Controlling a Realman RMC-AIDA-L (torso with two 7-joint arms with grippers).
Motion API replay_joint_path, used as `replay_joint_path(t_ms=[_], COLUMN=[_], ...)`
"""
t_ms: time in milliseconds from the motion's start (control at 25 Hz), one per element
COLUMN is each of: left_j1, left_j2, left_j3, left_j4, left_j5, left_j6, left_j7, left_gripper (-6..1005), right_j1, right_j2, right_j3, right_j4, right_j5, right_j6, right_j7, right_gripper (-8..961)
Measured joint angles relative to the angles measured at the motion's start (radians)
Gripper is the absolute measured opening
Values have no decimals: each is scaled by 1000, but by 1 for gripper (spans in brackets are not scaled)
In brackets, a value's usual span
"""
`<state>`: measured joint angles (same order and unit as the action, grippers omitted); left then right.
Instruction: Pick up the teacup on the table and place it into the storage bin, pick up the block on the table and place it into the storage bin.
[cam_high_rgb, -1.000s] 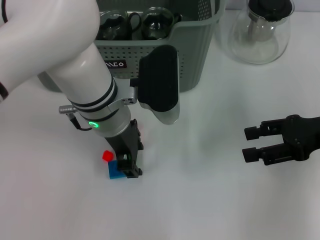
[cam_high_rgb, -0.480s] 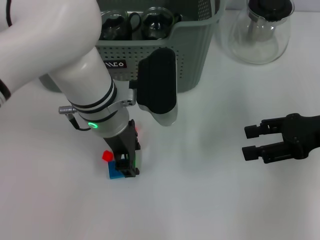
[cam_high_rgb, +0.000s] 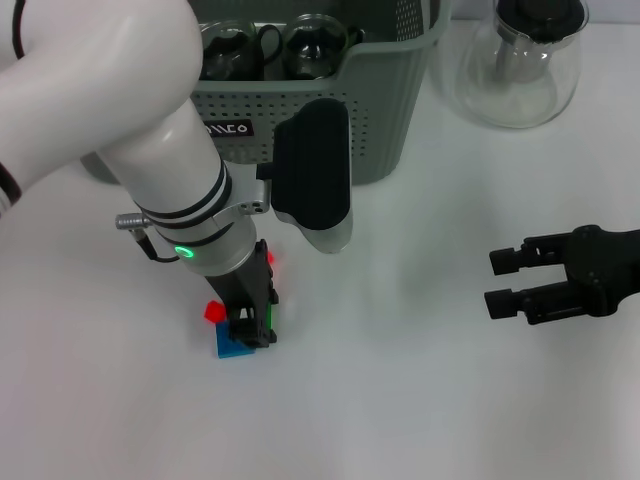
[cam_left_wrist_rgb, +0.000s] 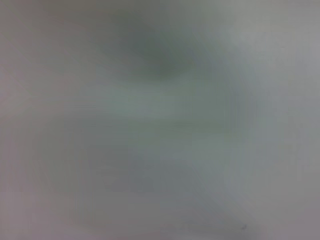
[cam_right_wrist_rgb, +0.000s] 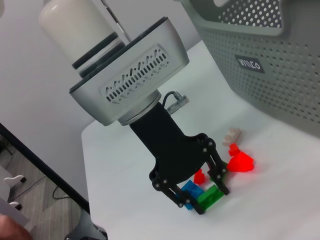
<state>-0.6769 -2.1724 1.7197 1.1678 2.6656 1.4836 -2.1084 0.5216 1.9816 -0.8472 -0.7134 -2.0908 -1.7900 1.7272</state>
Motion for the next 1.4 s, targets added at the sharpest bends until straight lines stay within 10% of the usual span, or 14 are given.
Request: replay_joint_path(t_ms=[400,800,1040,1400], left_j1=[36,-8,-109,-350], left_j2=[-3,20,88,140], left_j3=[-98,-775,-852,-813], left_j4=[193,404,399,-68], left_j5=[-132,-541,-414,21], left_j6=[168,395,208,-94], left_j7=[-3,-123,-286,-416], left_gripper=[415,440,455,477], right_j1=[-4,-11,-5,4], right_j2=[-6,-11,-10,-10], right_j3=[2,2,-2,-1], right_j4=[0,3,3,3], right_j5=[0,0,0,-23], right_j6=[-2,-7,-9,-1], right_j7=[0,2,11,12], right_gripper=[825,825,825,825])
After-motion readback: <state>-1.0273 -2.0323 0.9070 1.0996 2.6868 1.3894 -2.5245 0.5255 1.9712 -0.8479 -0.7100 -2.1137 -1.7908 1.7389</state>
